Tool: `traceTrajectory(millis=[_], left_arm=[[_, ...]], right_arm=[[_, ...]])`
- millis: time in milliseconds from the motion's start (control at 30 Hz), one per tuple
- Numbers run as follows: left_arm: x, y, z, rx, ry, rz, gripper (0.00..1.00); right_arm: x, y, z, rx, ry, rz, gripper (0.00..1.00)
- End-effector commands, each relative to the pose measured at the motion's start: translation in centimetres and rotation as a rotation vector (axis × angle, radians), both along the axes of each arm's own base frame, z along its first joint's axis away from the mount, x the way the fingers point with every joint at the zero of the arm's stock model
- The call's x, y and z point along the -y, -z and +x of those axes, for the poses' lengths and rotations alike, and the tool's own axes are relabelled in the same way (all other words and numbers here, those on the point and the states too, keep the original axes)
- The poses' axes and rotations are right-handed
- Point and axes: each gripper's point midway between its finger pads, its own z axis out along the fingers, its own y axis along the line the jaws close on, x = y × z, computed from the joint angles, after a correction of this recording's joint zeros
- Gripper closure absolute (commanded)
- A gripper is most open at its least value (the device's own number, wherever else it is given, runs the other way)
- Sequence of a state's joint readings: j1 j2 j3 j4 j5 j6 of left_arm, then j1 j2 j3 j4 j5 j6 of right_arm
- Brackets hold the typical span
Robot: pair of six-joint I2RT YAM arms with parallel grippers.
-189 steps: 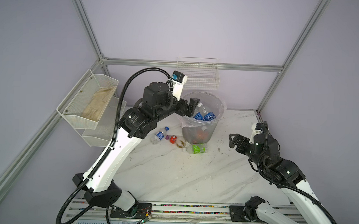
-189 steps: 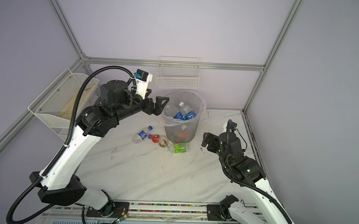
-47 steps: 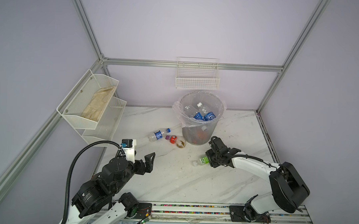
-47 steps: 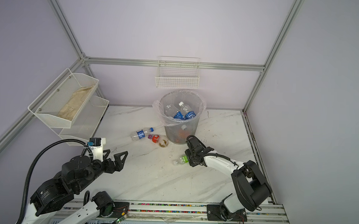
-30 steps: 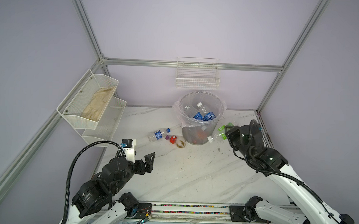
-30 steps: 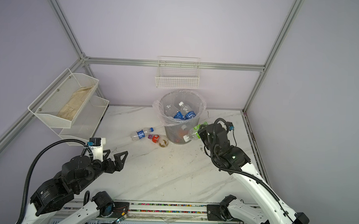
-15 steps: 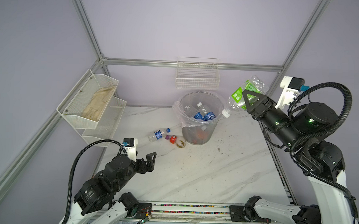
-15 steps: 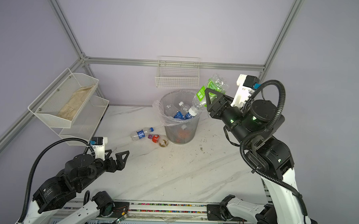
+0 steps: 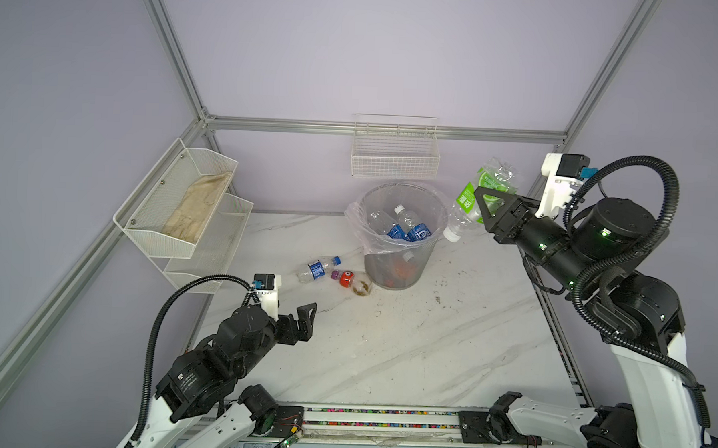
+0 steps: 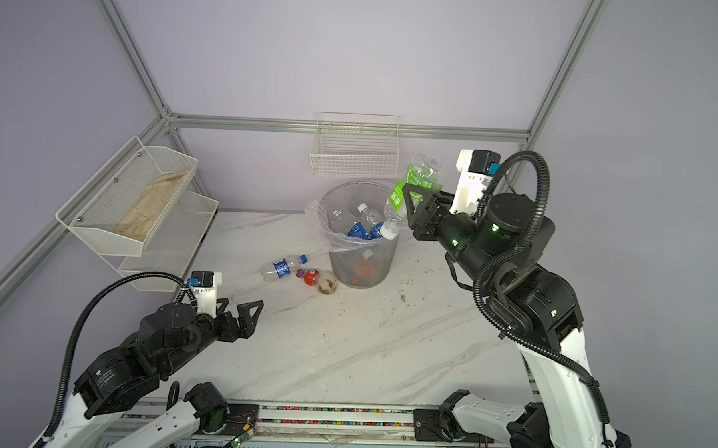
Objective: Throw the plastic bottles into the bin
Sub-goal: 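Lift the green-labelled bottle high with the right gripper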
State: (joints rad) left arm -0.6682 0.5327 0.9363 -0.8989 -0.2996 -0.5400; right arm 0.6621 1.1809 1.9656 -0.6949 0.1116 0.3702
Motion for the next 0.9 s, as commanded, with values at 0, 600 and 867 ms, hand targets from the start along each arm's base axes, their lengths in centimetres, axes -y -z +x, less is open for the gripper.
traceTrajectory(millis=[0,600,867], left_arm=[[0.4,-1.2,0.3,0.029,-0.002,-0.046,0.00],[0.1,-1.3,0.0,0.042,-0.003,-0.054,0.00],[0.1,-1.4,0.1,0.043,-0.005,-0.055,0.00]], right_arm=[[0.6,-1.1,-1.0,0.042,-0.004,-0.006,1.00],[1.2,-1.8,-1.5,0.057,0.007,0.022,1.00],[1.6,-2.3,-1.5,0.069,0.026,0.016,1.00]])
